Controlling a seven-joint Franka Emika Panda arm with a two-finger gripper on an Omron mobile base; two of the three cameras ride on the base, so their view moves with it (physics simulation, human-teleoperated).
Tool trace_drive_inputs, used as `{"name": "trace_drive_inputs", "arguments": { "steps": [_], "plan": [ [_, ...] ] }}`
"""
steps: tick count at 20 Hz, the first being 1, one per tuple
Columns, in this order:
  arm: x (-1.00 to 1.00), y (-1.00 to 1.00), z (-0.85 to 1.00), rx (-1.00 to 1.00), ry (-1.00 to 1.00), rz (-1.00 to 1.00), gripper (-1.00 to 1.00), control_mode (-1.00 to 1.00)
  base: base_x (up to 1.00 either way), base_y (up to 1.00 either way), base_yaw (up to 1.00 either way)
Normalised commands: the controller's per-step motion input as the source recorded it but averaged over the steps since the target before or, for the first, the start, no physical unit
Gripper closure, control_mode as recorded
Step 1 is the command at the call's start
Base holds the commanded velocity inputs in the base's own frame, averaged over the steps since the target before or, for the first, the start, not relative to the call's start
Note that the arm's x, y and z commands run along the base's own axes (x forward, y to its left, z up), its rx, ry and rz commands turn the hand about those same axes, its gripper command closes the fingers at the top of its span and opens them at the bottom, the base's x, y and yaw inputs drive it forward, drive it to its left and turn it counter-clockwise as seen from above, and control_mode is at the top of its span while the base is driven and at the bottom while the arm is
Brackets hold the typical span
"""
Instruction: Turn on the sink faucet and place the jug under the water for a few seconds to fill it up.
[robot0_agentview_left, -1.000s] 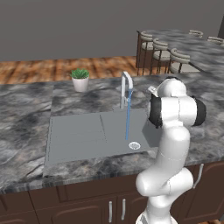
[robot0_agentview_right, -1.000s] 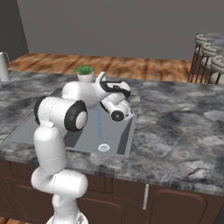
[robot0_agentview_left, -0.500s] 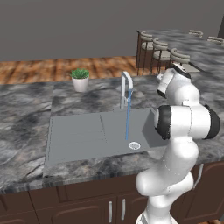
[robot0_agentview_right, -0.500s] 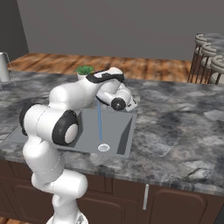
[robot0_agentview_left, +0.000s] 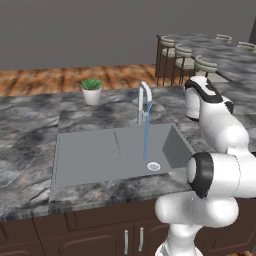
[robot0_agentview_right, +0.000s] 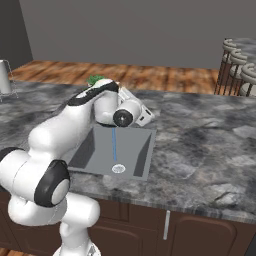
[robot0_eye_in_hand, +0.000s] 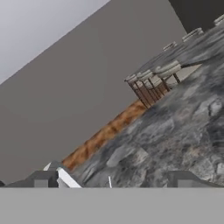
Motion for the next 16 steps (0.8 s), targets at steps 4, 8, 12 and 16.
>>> {"name": "trace_drive_inputs", "arguments": {
  "steps": [4,8,12,16],
  "plan": [
    [-0.86,0.29,0.2,-0.33,0.0,0.08,-1.0,-1.0,0.0,0.0,0.0],
    [-0.76,0.45,0.19,-0.32,0.12,0.15,-1.0,-1.0,0.0,0.0,0.0],
    [-0.41,0.78,0.4,-0.23,0.29,0.22,-1.0,-1.0,0.0,0.0,0.0],
    [-0.43,0.8,0.31,-0.21,0.34,0.25,-1.0,-1.0,0.0,0.0,0.0]
  ]
}}
